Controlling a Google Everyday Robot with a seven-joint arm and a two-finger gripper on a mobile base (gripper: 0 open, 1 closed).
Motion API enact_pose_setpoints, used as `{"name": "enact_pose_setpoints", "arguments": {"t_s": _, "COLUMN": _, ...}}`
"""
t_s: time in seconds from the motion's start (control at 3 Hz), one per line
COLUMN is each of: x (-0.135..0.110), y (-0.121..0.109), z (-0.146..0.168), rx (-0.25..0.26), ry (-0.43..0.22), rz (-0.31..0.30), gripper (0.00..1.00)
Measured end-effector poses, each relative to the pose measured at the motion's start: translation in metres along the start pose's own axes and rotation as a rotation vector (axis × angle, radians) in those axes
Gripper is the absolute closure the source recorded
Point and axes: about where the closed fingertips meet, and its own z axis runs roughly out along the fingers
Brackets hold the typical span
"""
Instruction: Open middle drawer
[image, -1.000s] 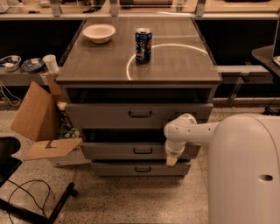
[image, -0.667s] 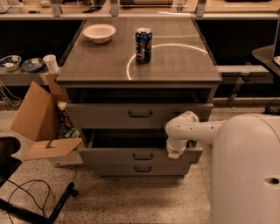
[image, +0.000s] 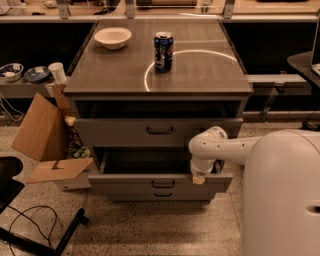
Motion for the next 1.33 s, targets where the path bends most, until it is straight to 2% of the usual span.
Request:
{"name": "enact_pose_setpoints", "arguments": {"t_s": 0.33, "x": 0.0000, "y": 0.0000, "z": 0.0000, "rx": 0.000, "ry": 0.000, "rz": 0.000, "gripper": 0.82}}
{"name": "enact_pose_setpoints", "arguments": {"t_s": 1.33, "x": 0.0000, "y": 0.0001, "z": 0.0000, "rx": 0.000, "ry": 0.000, "rz": 0.000, "gripper": 0.12}}
